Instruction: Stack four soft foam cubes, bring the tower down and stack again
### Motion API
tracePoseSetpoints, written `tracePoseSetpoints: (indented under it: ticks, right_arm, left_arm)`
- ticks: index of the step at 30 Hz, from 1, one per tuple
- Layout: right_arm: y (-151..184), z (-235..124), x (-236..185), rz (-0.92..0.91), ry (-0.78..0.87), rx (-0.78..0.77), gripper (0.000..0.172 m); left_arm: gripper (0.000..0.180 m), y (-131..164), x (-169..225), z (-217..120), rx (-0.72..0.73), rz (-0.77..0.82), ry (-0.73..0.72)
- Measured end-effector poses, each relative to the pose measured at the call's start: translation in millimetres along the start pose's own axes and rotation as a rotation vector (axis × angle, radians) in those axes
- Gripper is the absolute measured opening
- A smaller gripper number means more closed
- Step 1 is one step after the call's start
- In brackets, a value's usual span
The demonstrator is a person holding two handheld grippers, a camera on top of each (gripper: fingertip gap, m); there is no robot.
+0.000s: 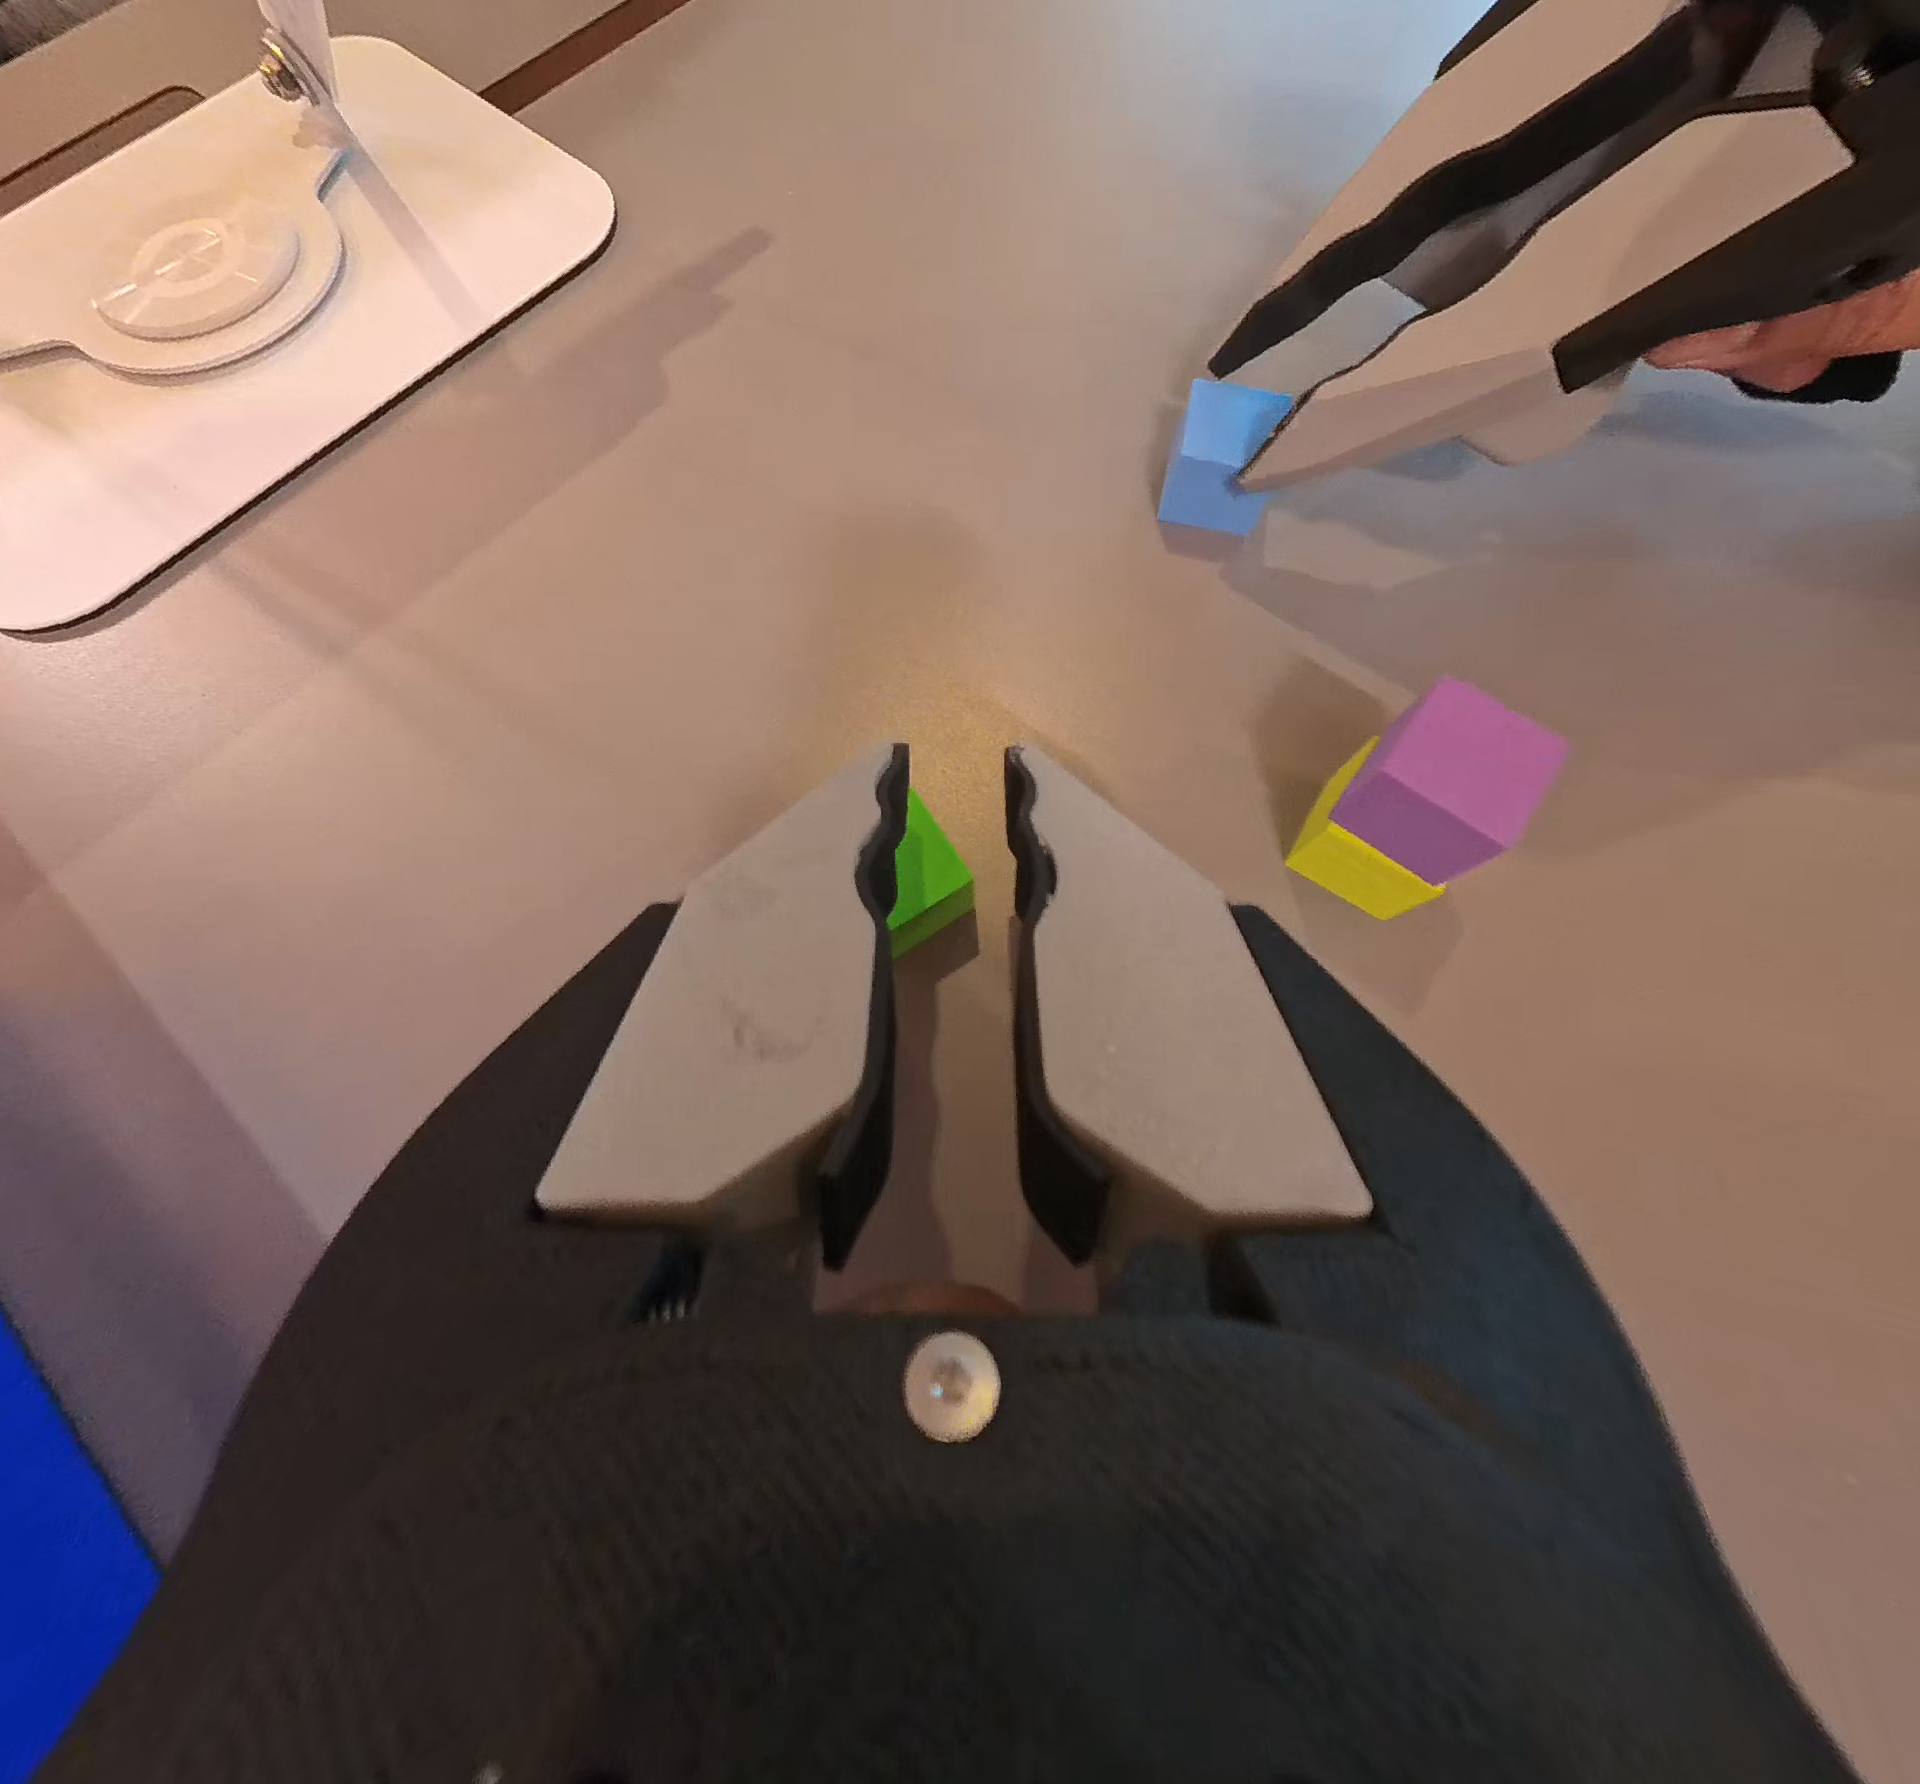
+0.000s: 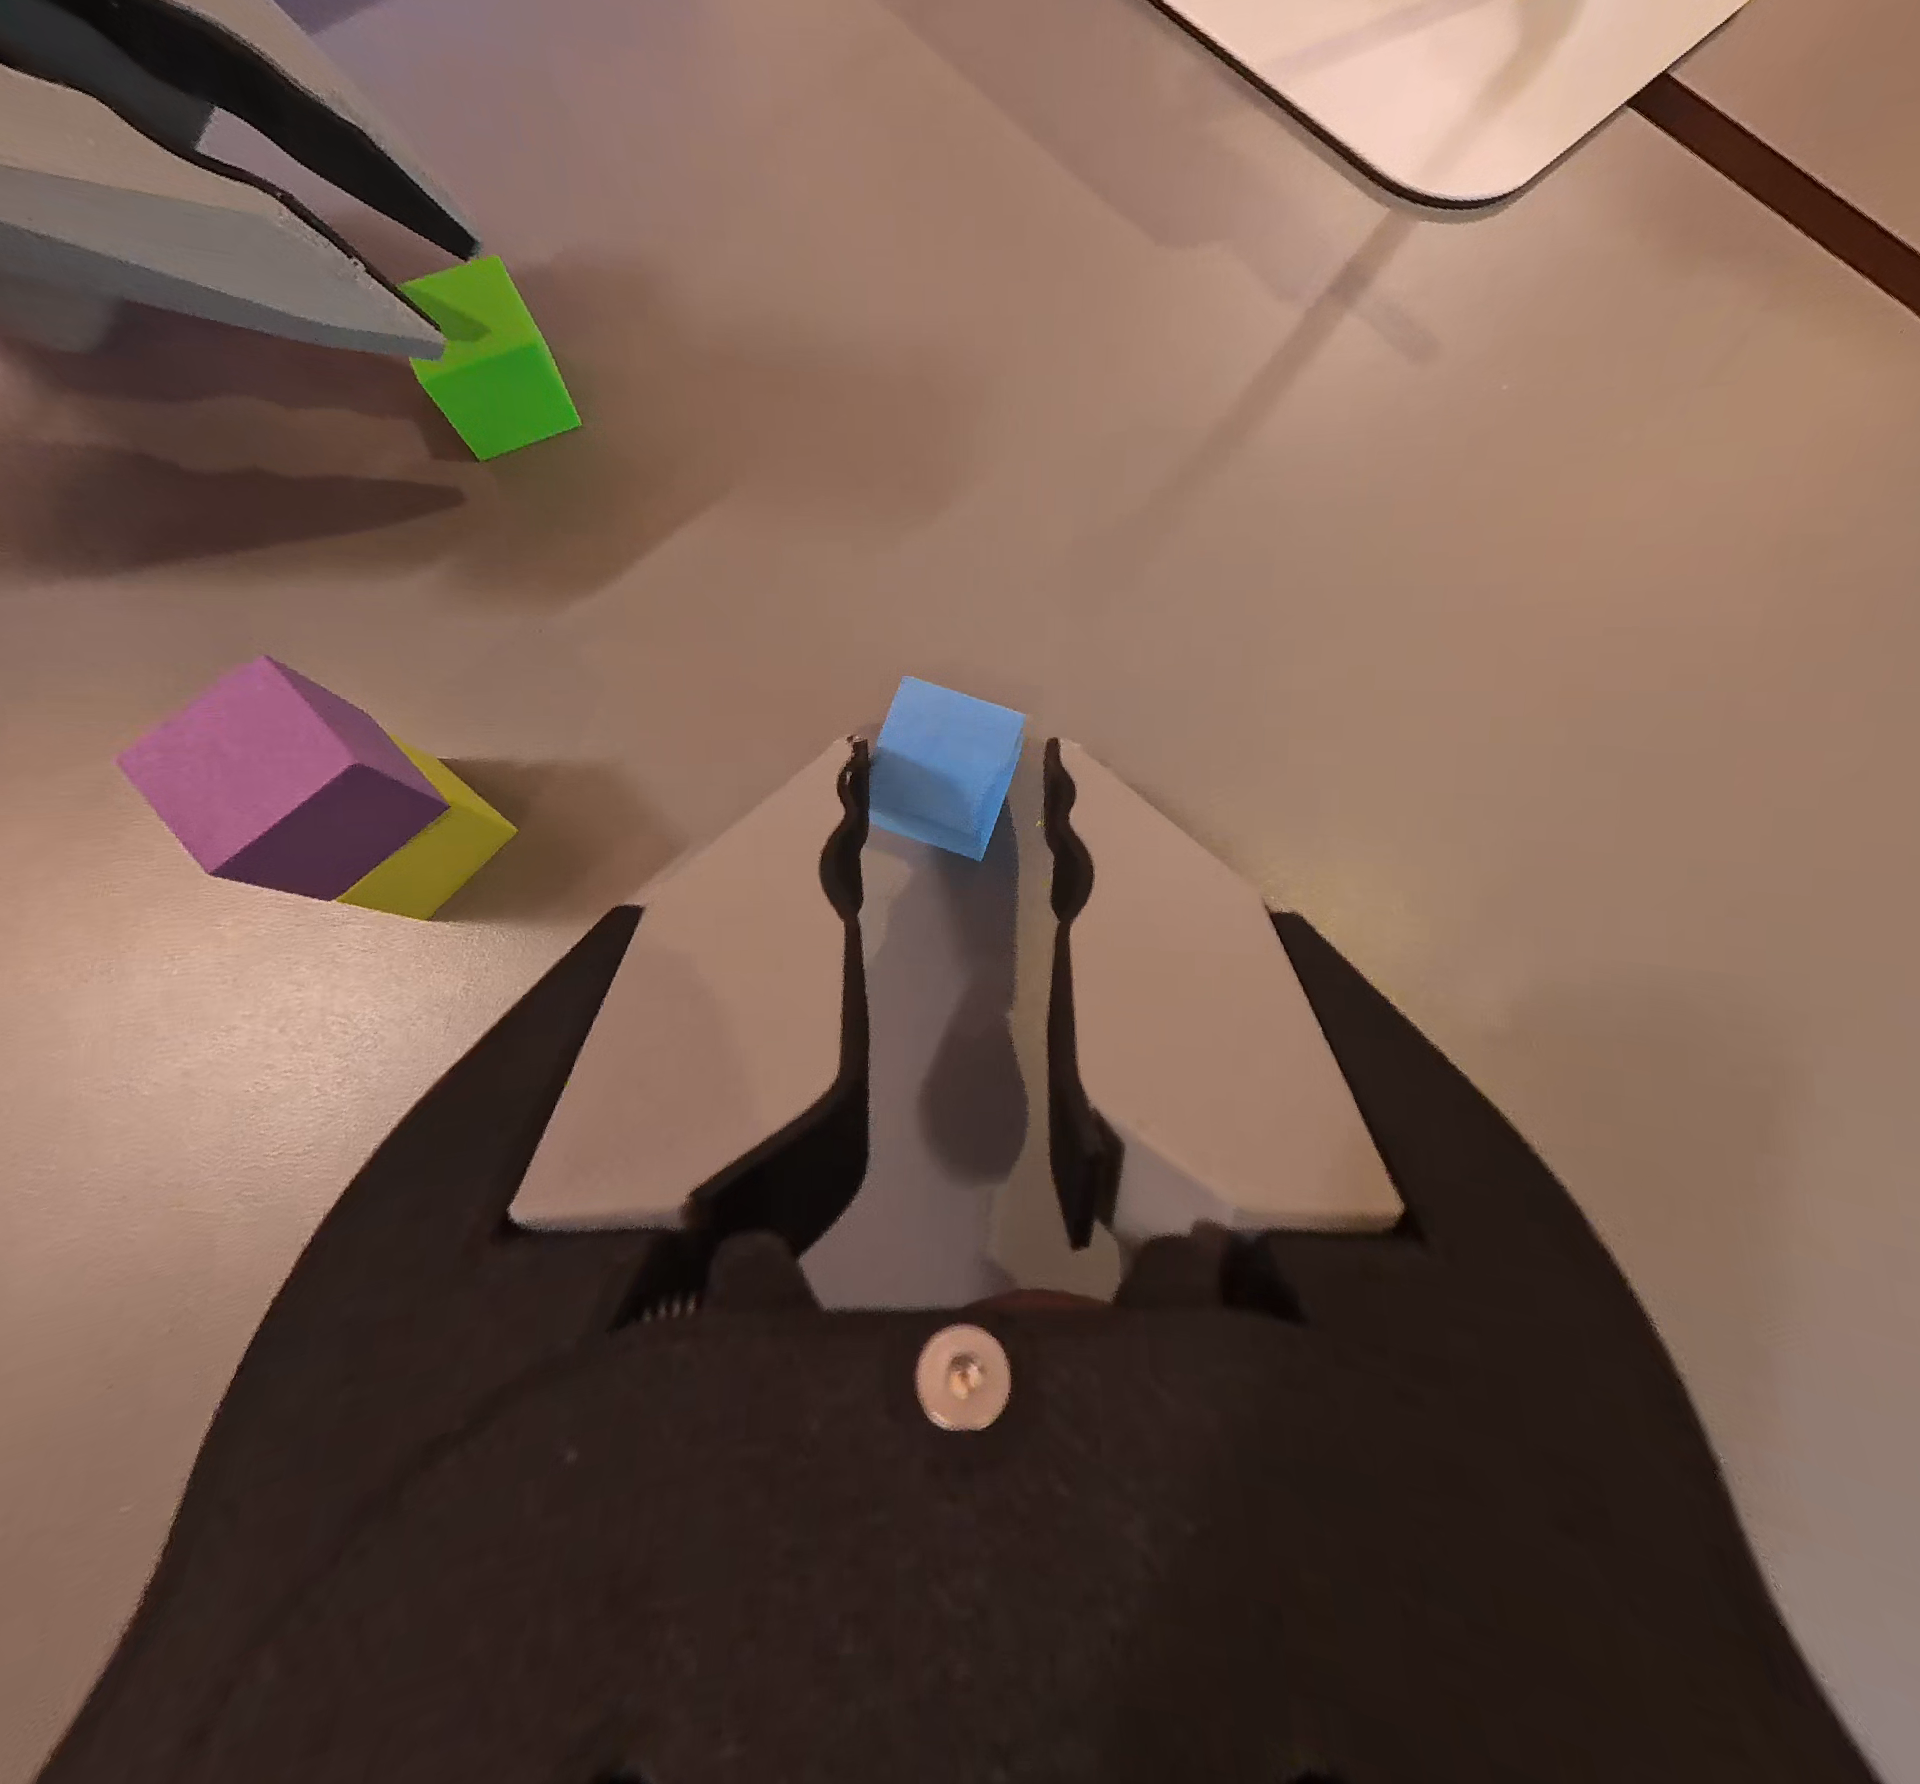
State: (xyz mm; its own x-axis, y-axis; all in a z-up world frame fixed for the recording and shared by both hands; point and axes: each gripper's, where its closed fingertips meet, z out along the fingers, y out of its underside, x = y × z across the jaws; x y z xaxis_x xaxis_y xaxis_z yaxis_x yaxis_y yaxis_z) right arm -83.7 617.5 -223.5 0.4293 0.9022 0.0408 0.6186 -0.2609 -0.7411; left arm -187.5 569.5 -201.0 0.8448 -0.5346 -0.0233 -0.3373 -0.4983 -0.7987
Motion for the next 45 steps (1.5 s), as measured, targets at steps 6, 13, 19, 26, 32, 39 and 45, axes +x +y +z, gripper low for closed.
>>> tracePoseSetpoints:
  ticks: [6,13,19,26,32,39,45]
  right_arm:
    - [0.1,2.1,-1.6,0.02,-0.025,0.008,0.041]
    - [-1.3,1.7,0.3,0.012,-0.012,0.016,0.041]
    - [-0.3,2.2,-0.5,0.026,-0.024,0.014,0.041]
    - [3.7,7.8,1.8,0.032,-0.013,-0.001,0.025]
    - [-21.6,-12.7,-31.1,-0.017,-0.214,0.131,0.024]
    - [-39.8,-43.3,-72.4,-0.26,-0.415,0.22,0.024]
    - [-49.0,-53.7,-97.9,-0.364,-0.569,0.186,0.024]
  left_arm:
    - [0.015,-0.1,0.3,-0.1,0.001,0.001,0.0]
    - [0.016,-1.9,0.1,-1.7,0.009,-0.001,0.0]
    - [0.016,-2.6,-0.1,-2.5,0.012,-0.002,0.0]
    - [0.016,-2.2,0.3,-1.8,0.009,0.001,0.0]
    - [0.016,-2.3,0.6,-2.0,0.009,0.003,0.001]
    - [0.016,-1.6,-2.0,-2.8,0.006,0.009,-0.01]
    - [0.016,-0.9,-3.9,-2.9,0.005,0.005,-0.014]
